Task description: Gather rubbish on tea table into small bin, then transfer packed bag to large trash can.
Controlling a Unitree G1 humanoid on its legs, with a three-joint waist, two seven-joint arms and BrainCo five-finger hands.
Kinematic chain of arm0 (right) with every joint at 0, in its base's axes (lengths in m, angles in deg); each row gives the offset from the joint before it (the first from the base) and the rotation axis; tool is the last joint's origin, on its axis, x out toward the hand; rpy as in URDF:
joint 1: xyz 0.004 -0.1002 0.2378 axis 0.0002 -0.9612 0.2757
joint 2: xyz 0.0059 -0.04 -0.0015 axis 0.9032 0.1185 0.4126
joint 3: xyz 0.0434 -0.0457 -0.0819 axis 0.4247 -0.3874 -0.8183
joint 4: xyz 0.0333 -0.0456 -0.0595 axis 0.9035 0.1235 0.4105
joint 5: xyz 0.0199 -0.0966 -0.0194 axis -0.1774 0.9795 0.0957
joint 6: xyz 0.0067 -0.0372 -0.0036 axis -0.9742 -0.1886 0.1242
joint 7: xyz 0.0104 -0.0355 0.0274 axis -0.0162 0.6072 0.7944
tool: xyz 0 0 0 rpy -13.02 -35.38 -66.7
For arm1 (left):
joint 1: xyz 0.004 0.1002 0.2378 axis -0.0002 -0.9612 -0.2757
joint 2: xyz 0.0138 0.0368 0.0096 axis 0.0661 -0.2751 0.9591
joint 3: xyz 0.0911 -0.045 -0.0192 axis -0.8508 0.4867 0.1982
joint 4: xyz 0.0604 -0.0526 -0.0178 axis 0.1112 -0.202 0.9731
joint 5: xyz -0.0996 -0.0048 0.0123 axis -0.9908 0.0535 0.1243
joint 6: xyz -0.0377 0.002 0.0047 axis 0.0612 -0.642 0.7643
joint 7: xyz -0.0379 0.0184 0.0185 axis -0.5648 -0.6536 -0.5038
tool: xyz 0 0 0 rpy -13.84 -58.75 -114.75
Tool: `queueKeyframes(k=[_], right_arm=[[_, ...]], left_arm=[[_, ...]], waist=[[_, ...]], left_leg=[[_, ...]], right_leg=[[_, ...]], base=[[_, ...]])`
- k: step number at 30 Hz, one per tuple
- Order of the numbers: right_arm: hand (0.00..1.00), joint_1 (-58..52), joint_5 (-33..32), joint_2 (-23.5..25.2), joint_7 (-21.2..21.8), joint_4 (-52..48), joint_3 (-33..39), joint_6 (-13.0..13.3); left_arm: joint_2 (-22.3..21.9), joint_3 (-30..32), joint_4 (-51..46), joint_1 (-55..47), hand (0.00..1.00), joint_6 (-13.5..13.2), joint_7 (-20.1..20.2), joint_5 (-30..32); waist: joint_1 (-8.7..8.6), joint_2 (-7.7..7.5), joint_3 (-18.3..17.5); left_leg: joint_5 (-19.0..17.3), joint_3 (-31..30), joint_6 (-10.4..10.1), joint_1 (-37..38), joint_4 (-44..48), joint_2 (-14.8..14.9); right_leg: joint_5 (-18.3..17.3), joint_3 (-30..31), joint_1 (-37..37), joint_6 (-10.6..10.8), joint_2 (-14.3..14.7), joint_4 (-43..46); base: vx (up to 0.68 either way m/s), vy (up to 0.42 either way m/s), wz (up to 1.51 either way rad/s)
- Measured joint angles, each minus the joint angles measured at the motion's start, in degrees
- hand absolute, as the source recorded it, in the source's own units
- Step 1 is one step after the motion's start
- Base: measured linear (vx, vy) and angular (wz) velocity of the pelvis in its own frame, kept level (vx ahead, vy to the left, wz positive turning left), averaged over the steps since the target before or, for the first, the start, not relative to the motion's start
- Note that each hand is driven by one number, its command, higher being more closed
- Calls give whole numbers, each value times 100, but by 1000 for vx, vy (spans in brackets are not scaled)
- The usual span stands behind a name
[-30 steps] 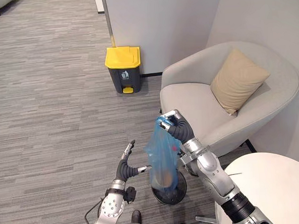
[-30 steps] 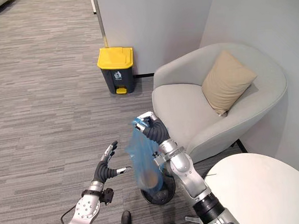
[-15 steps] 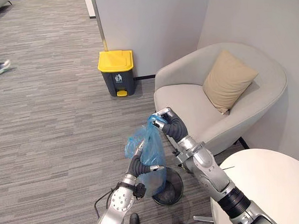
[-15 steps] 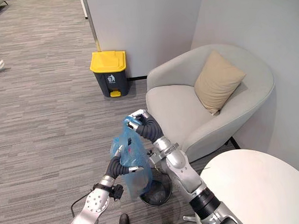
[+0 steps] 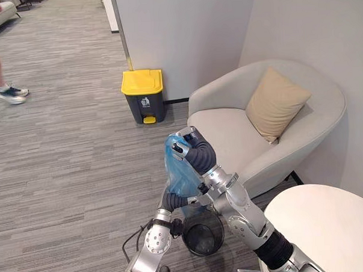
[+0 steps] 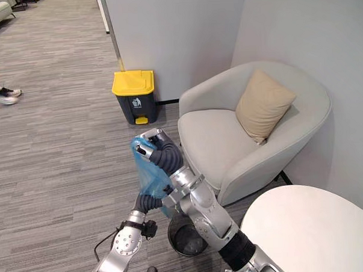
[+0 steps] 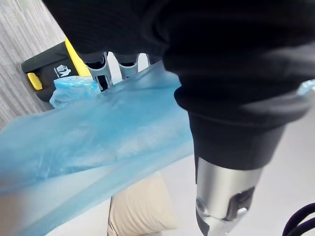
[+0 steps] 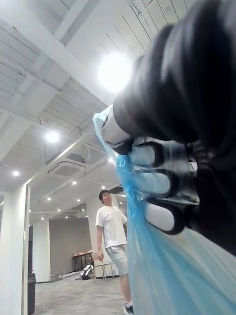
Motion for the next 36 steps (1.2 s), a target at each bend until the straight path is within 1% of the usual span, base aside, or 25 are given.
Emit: queueKeyframes(k=[3,11,14,17,20,24,29,30,36], right_arm=[[100,27,10,19,-15,0,-185,0],[100,28,144,59,-129,5,-219,-7],[100,81,200,60,-136,110,-425,-25],[100,109,222,66,-122,178,-652,-53],[100,186,222,88,-115,270,-774,-91],[100,203,200,105,12,269,-1029,-180],[100,257,52,124,32,269,-1101,-209],[100,270,-18,126,34,269,-1123,-209],[100,272,-235,128,34,268,-1317,-218]], left_arm=[[-15,-9,185,89,0,52,-5,79],[-64,-117,584,268,0,218,-136,147],[-64,-136,741,392,0,256,-153,150],[-67,-194,861,475,0,265,-239,176],[-66,-195,920,500,0,341,-267,188],[-67,-193,920,513,0,387,-291,189],[-80,-191,969,610,0,423,-390,189],[-81,-188,972,627,100,426,-400,189],[-181,-200,973,638,100,473,-496,188]], waist=[[0,6,-24],[0,1,-31],[-4,0,-32],[-1,-10,-38],[-1,-15,-41],[1,-19,-43],[6,-21,-43],[7,-23,-44],[4,-30,-46]], left_leg=[[0,4,0,6,-1,0],[-1,10,-1,-8,-1,31],[-1,10,-2,-11,0,44],[-1,10,-2,-12,0,54],[1,9,-5,-13,0,60],[1,2,-6,-17,0,69],[3,-8,-9,-22,0,76],[3,-9,-9,-22,0,77],[3,-15,-10,-29,0,79]], right_leg=[[2,6,0,3,-1,-2],[17,15,-1,-8,22,-13],[22,15,-1,-16,35,-17],[24,16,1,-19,45,-18],[27,16,1,-23,52,-17],[27,12,2,-24,62,-18],[27,6,2,-24,71,-18],[27,6,2,-24,73,-18],[26,4,15,-24,77,-16]], base=[[0,0,0],[0,0,0],[0,0,0],[0,0,0],[0,0,0],[0,0,0],[0,0,0],[0,0,0],[0,0,0]])
